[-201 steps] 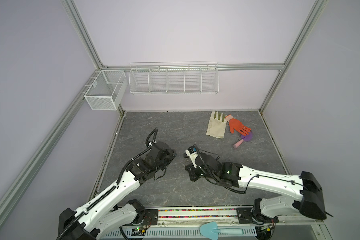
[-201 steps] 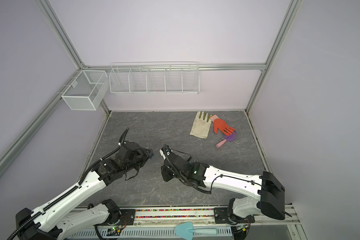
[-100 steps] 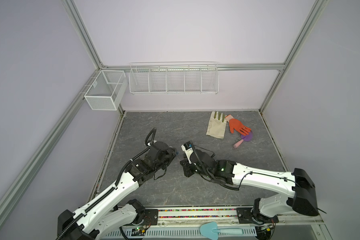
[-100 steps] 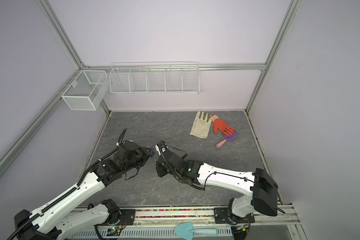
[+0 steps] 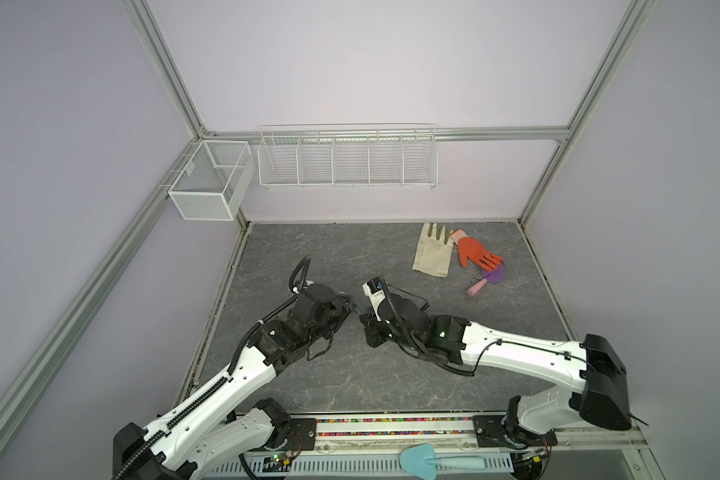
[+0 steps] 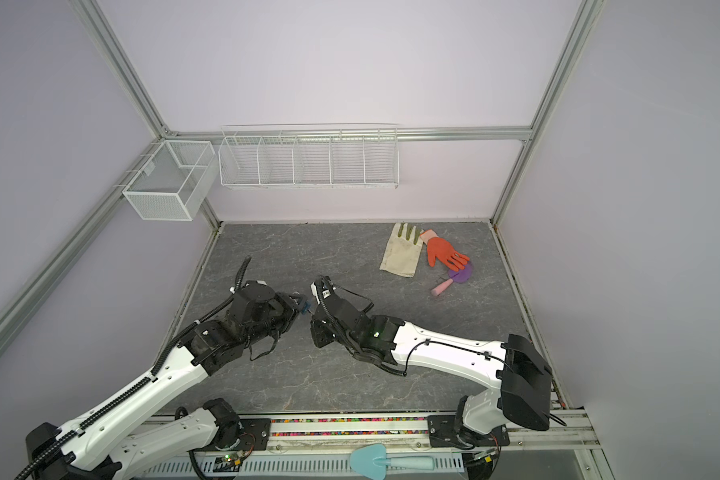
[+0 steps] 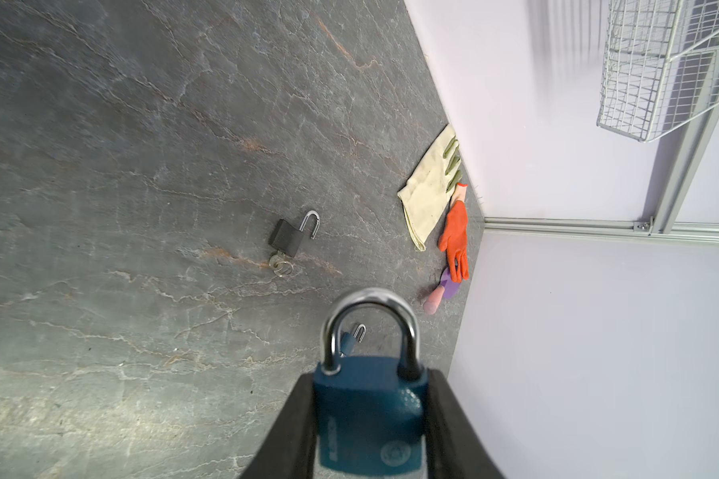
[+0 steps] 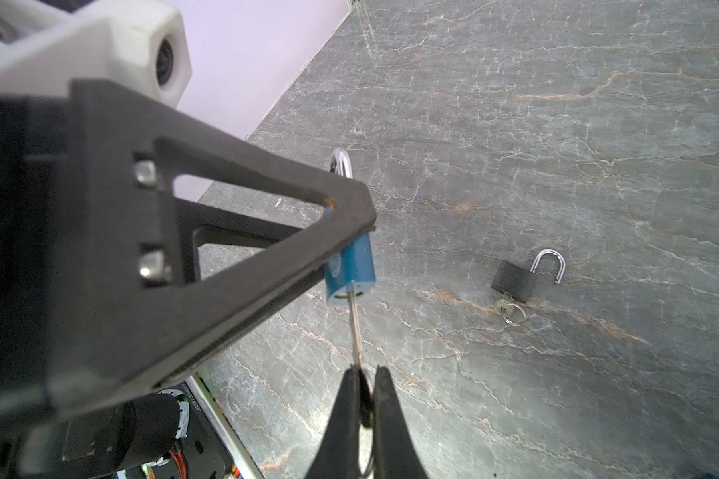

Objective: Unlock with the key
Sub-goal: 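Align the key tip with the padlock keyhole using the right gripper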

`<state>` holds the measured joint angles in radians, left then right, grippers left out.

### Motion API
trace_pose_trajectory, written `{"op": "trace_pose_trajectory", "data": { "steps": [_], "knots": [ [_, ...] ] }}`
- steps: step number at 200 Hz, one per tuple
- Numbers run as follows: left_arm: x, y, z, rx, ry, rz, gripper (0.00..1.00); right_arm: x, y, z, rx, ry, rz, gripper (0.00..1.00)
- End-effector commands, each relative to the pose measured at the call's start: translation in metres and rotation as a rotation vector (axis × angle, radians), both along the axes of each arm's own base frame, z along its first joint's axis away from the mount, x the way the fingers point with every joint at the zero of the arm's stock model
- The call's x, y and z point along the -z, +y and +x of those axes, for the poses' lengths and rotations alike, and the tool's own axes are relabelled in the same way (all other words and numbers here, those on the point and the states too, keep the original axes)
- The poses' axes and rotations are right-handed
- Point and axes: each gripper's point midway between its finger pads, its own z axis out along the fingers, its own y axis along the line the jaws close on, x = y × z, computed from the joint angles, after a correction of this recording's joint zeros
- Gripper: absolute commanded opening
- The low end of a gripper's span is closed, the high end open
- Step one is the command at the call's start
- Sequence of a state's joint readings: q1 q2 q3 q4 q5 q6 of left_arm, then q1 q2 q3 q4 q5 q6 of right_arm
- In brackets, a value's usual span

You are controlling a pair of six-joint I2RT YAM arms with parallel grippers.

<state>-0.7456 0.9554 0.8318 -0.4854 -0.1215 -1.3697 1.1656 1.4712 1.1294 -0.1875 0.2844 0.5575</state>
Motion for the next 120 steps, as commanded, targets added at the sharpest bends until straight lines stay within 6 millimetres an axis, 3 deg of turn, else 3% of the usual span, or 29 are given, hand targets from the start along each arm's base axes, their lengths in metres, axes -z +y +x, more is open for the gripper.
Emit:
{"op": "trace_pose_trajectory", "data": {
  "steps": [1, 61, 92, 120],
  "knots": [
    [-0.009, -0.004, 0.0, -0.001, -0.022, -0.051, 0.08, -0.007, 0.002, 0.007, 0.012, -0.024, -0.003, 0.06],
    [-0.014, -0.01, 0.0, 0.015, -0.021, -0.076, 0.08, -0.005, 0.007, 0.012, 0.019, -0.031, -0.02, 0.07],
    [-0.015, -0.011, -0.002, 0.011, -0.02, -0.09, 0.07, -0.015, 0.01, 0.014, 0.027, -0.031, 0.009, 0.06],
    [-0.009, -0.008, -0.004, 0.011, -0.017, -0.066, 0.08, -0.03, 0.013, 0.016, 0.002, 0.026, 0.141, 0.07]
  ]
}}
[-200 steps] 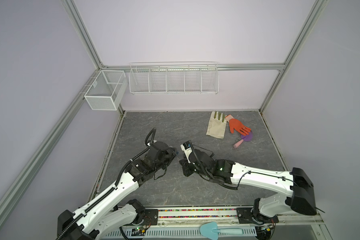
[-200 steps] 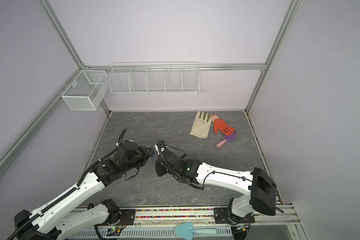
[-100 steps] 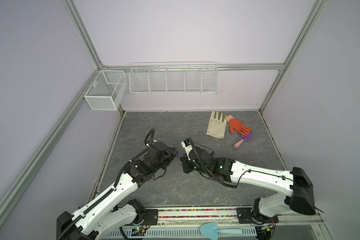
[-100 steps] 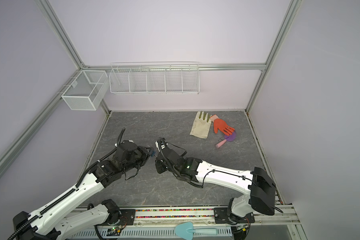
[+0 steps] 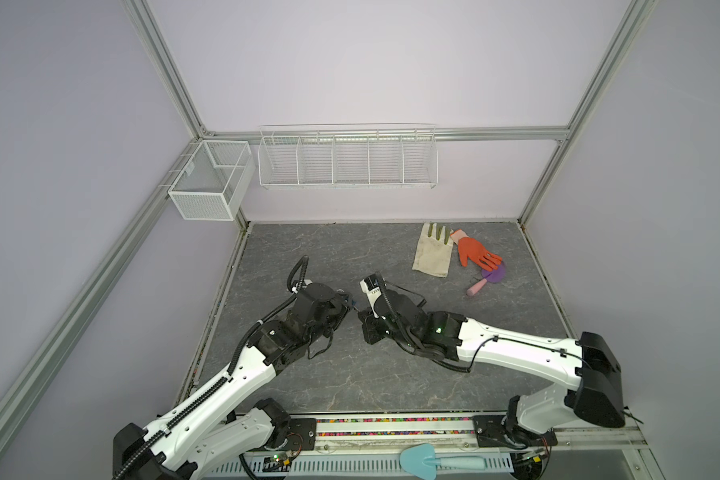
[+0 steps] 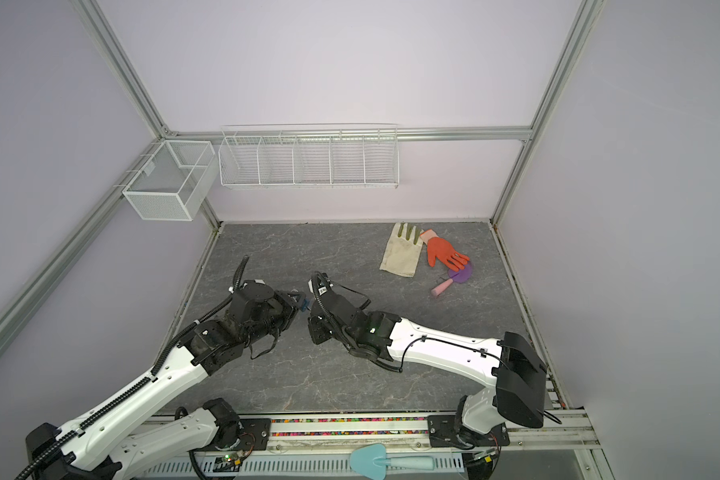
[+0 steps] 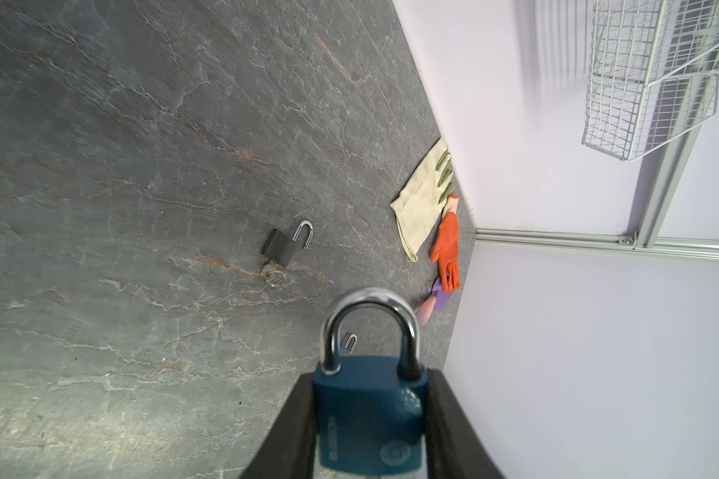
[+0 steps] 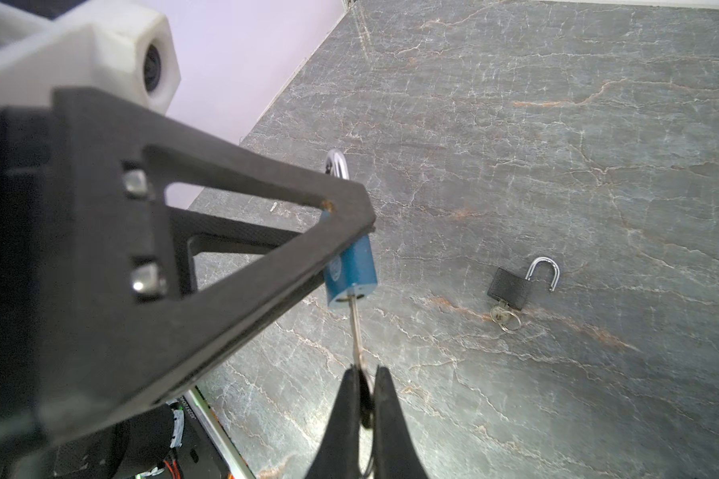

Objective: Unlock with the key
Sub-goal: 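Align the key tip with the padlock keyhole using the right gripper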

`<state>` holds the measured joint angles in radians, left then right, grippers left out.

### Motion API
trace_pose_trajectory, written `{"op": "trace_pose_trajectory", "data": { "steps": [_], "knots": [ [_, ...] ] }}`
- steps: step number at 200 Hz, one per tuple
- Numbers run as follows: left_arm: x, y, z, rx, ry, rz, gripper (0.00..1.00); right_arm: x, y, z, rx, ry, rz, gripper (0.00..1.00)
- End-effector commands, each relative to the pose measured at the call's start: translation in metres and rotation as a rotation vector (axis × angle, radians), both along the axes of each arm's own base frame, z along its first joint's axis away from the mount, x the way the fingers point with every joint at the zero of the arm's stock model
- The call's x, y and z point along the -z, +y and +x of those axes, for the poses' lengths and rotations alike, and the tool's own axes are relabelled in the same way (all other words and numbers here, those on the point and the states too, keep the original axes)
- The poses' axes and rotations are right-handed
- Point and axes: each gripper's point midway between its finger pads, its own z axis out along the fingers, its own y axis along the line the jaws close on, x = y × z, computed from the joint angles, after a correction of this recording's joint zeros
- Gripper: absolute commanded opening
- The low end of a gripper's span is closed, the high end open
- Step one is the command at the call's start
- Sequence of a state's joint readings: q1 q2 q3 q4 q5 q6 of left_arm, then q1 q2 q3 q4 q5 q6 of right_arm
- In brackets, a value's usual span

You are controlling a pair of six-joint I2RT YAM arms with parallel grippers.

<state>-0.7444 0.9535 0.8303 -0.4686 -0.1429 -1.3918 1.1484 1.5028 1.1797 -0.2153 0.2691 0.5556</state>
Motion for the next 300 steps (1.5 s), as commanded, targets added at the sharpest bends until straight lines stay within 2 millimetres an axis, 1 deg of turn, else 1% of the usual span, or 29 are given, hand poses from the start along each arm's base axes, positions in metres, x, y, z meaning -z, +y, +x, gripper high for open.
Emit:
{"op": "trace_pose_trajectory", "data": {
  "steps": [1, 33, 52, 74, 95, 112, 129, 152, 168, 193, 219, 239, 256, 272, 300],
  "knots": [
    [-0.006, -0.01, -0.008, 0.043, -0.008, -0.049, 0.08, -0.027, 0.008, 0.009, -0.001, 0.017, 0.149, 0.07],
    [-0.002, -0.012, -0.008, 0.047, -0.008, -0.062, 0.07, -0.038, 0.004, 0.011, 0.01, 0.022, 0.174, 0.06],
    [-0.006, -0.013, -0.007, 0.048, -0.015, -0.074, 0.07, -0.041, 0.008, 0.007, -0.002, -0.035, 0.122, 0.07],
    [-0.01, -0.016, -0.006, 0.049, -0.015, -0.086, 0.07, -0.033, 0.015, 0.002, -0.014, -0.096, 0.029, 0.07],
    [-0.016, -0.018, -0.005, 0.051, -0.023, -0.103, 0.07, -0.023, 0.012, 0.005, 0.006, -0.147, -0.047, 0.07],
    [-0.019, -0.02, -0.006, 0.061, -0.024, -0.112, 0.07, -0.019, 0.008, 0.008, 0.017, -0.174, -0.089, 0.07],
    [-0.02, -0.022, -0.007, 0.074, -0.025, -0.126, 0.07, -0.025, 0.007, 0.009, 0.017, -0.191, -0.077, 0.07],
    [-0.019, -0.021, -0.009, 0.081, -0.025, -0.121, 0.07, -0.04, 0.011, 0.005, -0.016, -0.167, 0.039, 0.07],
    [-0.019, -0.019, -0.011, 0.075, -0.029, -0.125, 0.07, -0.049, 0.015, 0.0, -0.049, -0.146, 0.108, 0.06],
    [-0.019, -0.013, -0.012, 0.058, -0.038, -0.119, 0.07, -0.058, 0.005, 0.002, -0.02, -0.185, 0.106, 0.07],
    [-0.017, -0.01, -0.011, 0.034, -0.036, -0.128, 0.07, -0.052, -0.005, 0.004, 0.008, -0.24, 0.017, 0.07],
    [-0.02, -0.011, -0.009, 0.029, -0.037, -0.139, 0.06, -0.049, -0.006, 0.002, 0.015, -0.255, 0.001, 0.07],
    [-0.021, -0.014, -0.007, 0.023, -0.031, -0.156, 0.06, -0.05, -0.002, -0.003, 0.002, -0.279, -0.004, 0.07],
    [-0.025, -0.018, -0.006, 0.032, -0.036, -0.172, 0.05, -0.049, 0.003, -0.004, -0.001, -0.277, 0.002, 0.07],
    [-0.029, -0.025, -0.007, 0.058, -0.036, -0.198, 0.05, -0.044, 0.018, -0.007, -0.038, -0.238, 0.047, 0.06]
  ]
}}
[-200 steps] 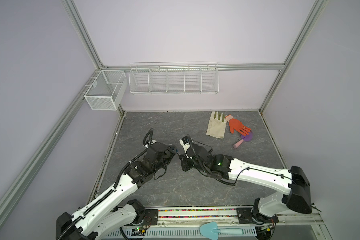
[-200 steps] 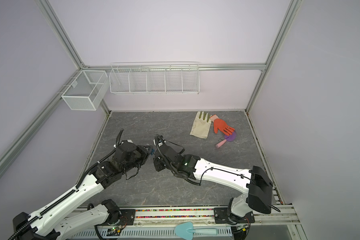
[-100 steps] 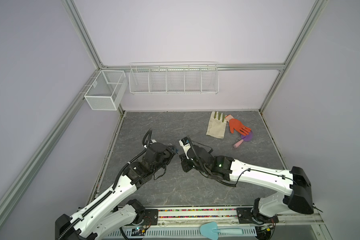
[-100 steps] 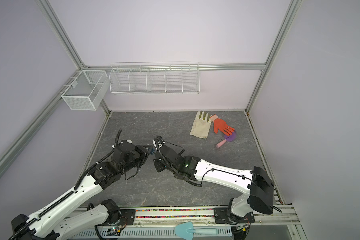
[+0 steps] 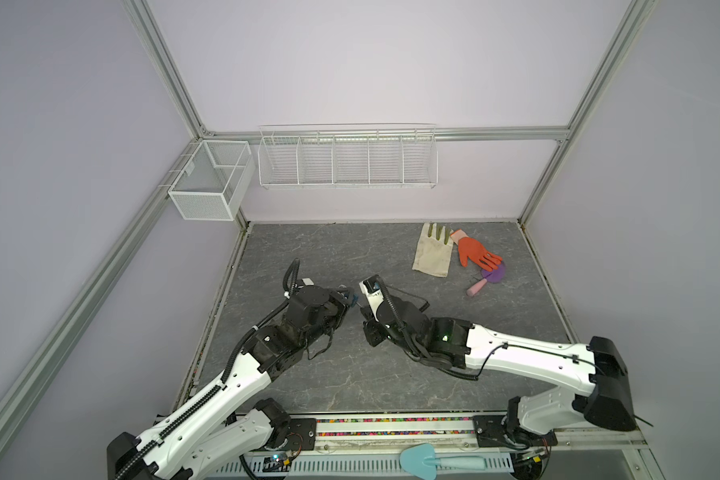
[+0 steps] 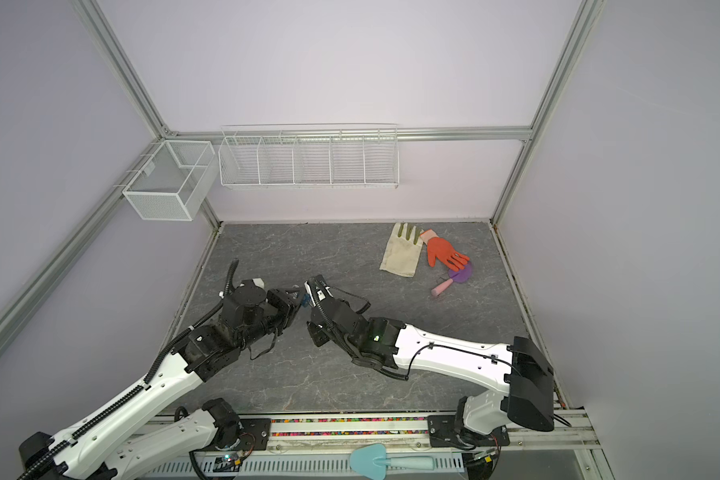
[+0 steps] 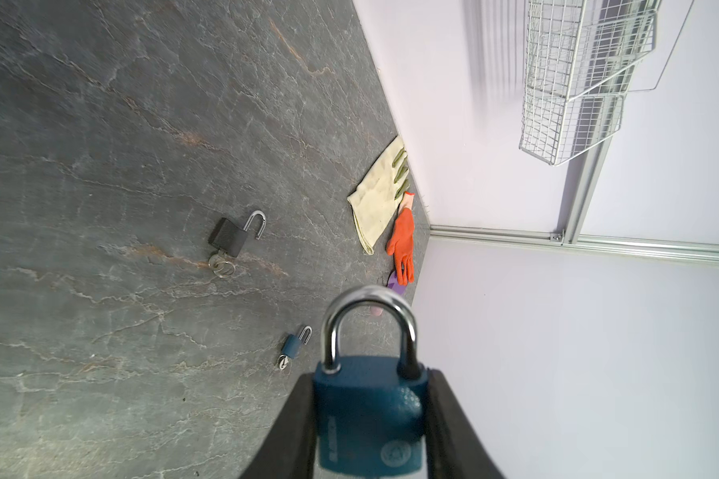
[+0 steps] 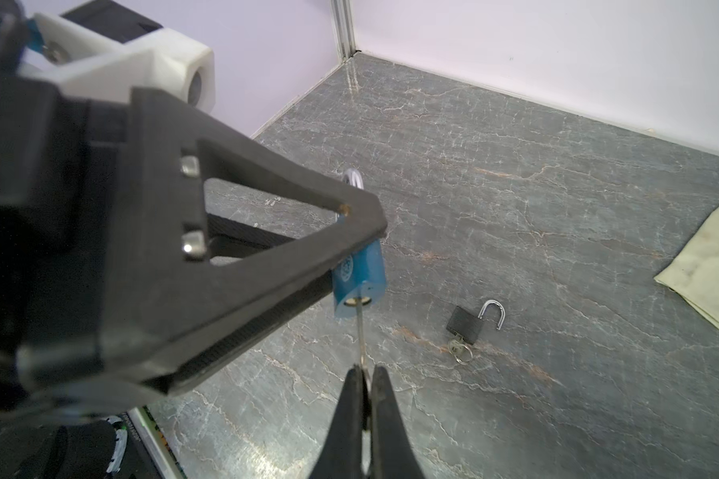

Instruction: Unlock with the key

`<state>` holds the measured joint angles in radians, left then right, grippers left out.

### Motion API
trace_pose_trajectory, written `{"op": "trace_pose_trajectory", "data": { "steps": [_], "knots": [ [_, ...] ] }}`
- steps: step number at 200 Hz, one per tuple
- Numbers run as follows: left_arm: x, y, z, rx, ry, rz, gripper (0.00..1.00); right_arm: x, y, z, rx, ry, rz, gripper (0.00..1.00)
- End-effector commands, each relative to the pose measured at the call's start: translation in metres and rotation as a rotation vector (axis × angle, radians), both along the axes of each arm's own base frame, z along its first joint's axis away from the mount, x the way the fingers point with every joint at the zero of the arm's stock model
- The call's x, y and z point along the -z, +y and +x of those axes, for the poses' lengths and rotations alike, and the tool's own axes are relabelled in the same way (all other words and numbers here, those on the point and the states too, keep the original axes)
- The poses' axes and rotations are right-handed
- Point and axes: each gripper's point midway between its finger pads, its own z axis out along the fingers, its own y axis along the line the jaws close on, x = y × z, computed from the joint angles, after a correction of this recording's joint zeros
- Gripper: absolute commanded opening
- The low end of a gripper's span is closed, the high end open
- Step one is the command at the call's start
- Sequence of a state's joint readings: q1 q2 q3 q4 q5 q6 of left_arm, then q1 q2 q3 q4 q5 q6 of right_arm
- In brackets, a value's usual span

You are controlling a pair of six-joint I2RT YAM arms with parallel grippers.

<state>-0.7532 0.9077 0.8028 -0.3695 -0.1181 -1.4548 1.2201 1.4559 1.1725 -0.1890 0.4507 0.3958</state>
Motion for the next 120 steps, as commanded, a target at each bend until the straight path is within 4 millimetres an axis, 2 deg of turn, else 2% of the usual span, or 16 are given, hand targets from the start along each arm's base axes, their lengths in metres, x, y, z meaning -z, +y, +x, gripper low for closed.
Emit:
{"op": "trace_pose_trajectory", "data": {
  "steps": [1, 31, 72, 92, 120],
  "knots": [
    [-0.008, -0.016, -0.005, 0.062, 0.006, -0.064, 0.05, -0.016, 0.024, -0.003, -0.048, -0.017, 0.11, 0.06],
    [-0.015, -0.018, -0.006, 0.085, -0.024, -0.056, 0.05, -0.012, 0.042, -0.01, -0.127, 0.063, 0.15, 0.06],
    [-0.01, -0.018, -0.011, 0.126, -0.036, -0.006, 0.05, -0.037, 0.031, -0.001, -0.14, 0.138, 0.31, 0.06],
    [-0.007, -0.011, -0.014, 0.129, -0.041, 0.043, 0.05, -0.046, 0.022, 0.001, -0.13, 0.099, 0.293, 0.06],
    [-0.006, -0.015, -0.014, 0.15, -0.046, 0.041, 0.05, -0.049, 0.023, -0.003, -0.165, 0.06, 0.276, 0.07]
  ]
}}
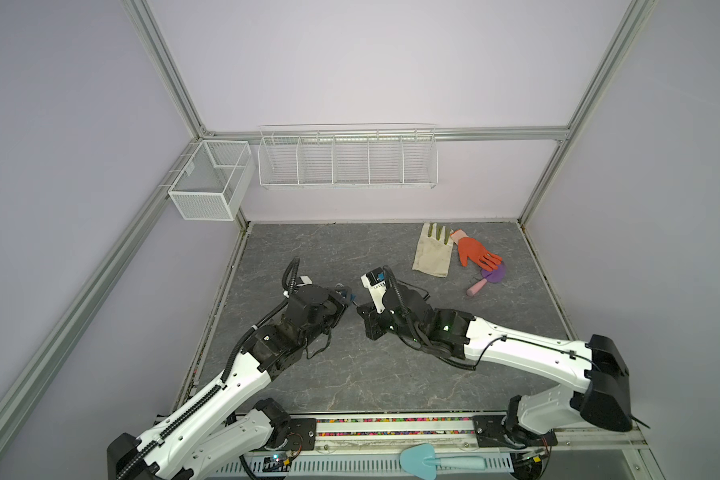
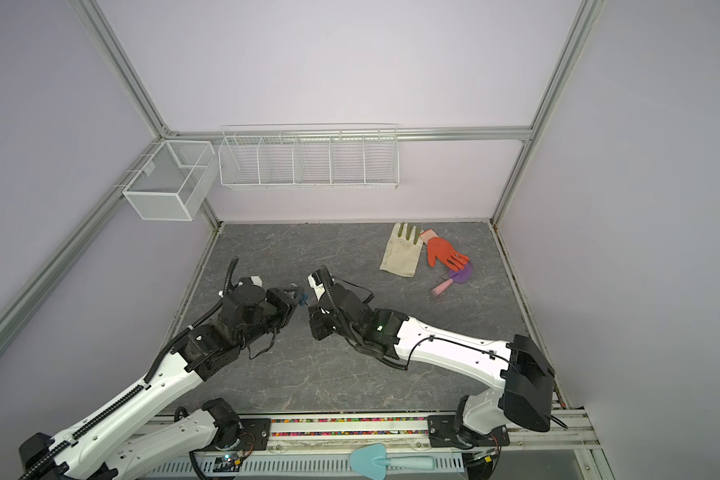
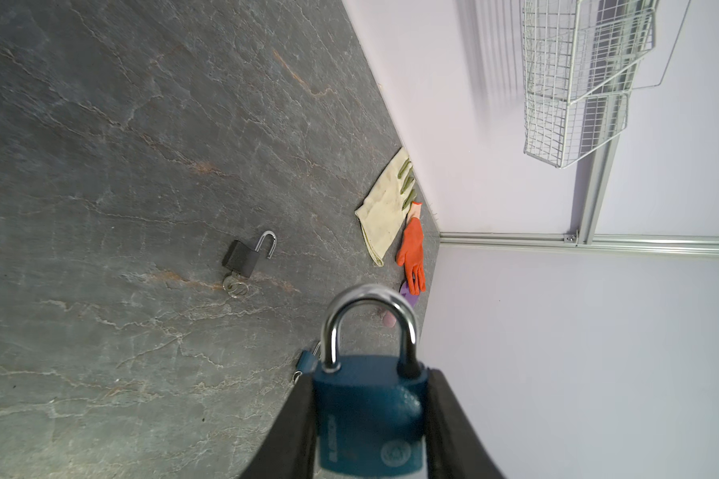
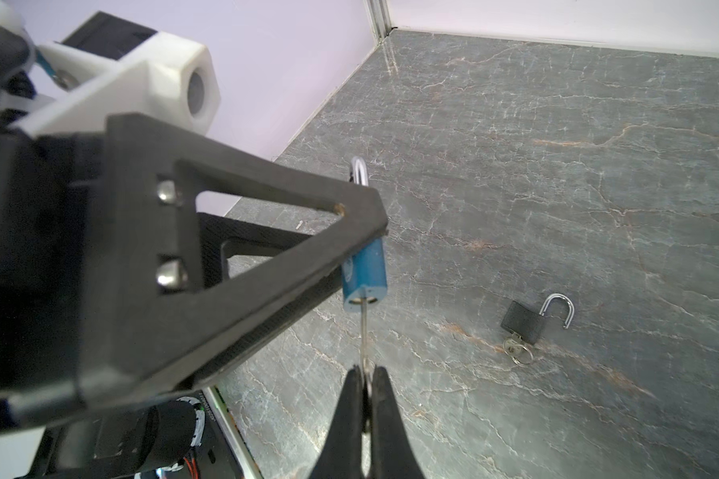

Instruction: Unlock with the key

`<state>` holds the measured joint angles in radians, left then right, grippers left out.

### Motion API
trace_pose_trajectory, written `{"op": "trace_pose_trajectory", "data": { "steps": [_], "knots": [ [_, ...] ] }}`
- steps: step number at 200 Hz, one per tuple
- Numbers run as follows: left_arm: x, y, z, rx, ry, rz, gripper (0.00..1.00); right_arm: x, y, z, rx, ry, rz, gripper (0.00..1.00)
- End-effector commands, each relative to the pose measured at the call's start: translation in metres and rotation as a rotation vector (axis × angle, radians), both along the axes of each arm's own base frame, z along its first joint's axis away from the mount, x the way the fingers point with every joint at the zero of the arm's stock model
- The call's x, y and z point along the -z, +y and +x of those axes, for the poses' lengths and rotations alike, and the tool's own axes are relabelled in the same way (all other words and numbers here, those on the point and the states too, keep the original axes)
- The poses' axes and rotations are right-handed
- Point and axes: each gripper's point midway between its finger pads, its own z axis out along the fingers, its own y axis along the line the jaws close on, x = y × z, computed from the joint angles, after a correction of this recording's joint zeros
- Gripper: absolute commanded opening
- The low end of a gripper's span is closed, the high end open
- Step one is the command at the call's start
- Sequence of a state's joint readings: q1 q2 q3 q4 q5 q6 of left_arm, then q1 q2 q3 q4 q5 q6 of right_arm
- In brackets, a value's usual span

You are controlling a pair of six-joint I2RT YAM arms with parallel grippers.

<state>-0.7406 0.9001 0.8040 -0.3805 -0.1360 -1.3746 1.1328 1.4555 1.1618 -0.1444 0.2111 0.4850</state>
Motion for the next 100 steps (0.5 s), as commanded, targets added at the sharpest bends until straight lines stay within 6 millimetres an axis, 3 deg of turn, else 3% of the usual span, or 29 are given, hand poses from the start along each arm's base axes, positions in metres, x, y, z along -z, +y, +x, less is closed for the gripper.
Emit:
{"op": "trace_pose_trajectory", "data": {
  "steps": [1, 54, 100],
  "knots": [
    [-0.005, -0.022, -0.017, 0.144, 0.002, -0.023, 0.05, -0.05, 0.014, -0.006, -0.072, -0.1, 0.156, 0.07],
    [-0.016, -0.023, -0.012, 0.146, -0.032, 0.002, 0.04, -0.04, 0.01, -0.001, -0.049, -0.159, 0.04, 0.07],
    [-0.021, -0.027, -0.013, 0.151, -0.054, -0.015, 0.04, -0.053, 0.017, -0.009, -0.082, 0.003, 0.233, 0.06]
  ]
}}
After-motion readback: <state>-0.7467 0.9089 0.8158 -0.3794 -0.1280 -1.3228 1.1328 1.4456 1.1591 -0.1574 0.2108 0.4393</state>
